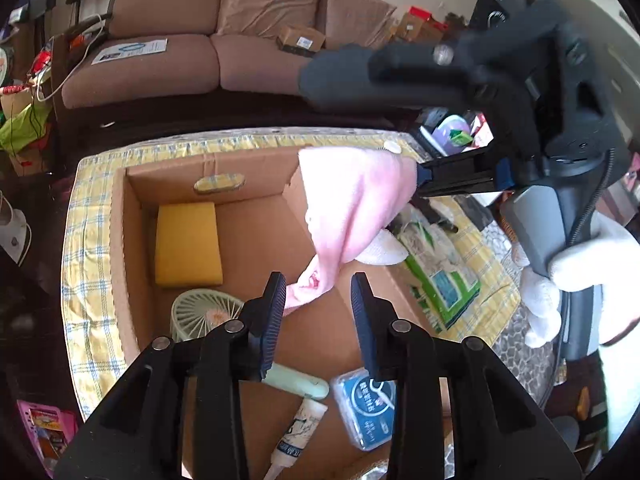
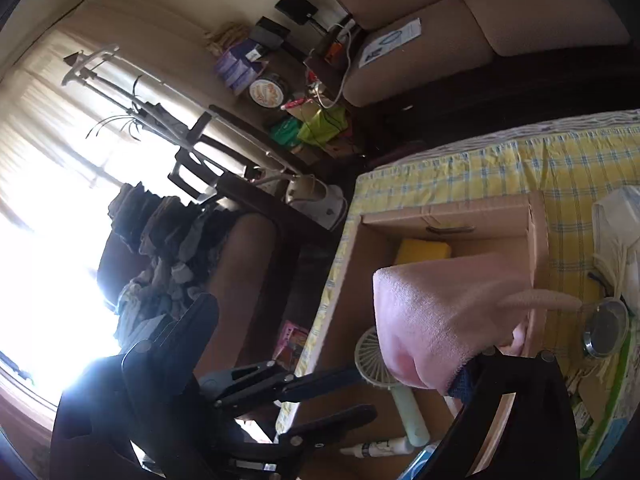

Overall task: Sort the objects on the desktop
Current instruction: 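Carry the pink towel into the cardboard box and open the left gripper, then move the left gripper over the green Centrum packet on the table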

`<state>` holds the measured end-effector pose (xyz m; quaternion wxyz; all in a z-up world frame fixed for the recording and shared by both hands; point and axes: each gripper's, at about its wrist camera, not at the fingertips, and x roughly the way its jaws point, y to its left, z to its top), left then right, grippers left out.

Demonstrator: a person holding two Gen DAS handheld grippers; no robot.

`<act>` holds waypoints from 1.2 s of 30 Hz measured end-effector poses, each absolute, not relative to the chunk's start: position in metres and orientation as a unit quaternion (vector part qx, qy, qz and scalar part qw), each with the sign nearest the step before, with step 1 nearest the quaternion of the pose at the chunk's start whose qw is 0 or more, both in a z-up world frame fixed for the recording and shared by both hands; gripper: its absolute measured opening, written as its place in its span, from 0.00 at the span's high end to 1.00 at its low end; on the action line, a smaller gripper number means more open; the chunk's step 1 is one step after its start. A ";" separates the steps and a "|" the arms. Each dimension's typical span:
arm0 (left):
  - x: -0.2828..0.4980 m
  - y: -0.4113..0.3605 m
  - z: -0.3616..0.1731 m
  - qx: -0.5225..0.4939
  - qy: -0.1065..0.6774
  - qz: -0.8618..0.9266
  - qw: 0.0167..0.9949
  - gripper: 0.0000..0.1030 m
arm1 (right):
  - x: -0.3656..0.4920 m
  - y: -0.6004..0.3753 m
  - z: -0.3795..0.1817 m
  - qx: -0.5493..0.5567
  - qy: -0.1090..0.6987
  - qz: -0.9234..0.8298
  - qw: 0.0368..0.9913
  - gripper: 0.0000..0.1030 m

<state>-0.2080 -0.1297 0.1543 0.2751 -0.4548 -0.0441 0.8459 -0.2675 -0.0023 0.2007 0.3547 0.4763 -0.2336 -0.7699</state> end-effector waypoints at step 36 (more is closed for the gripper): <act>-0.039 -0.039 0.222 -0.421 0.008 0.844 0.333 0.00 | -0.023 0.154 0.256 0.401 -0.007 -0.908 0.122 0.00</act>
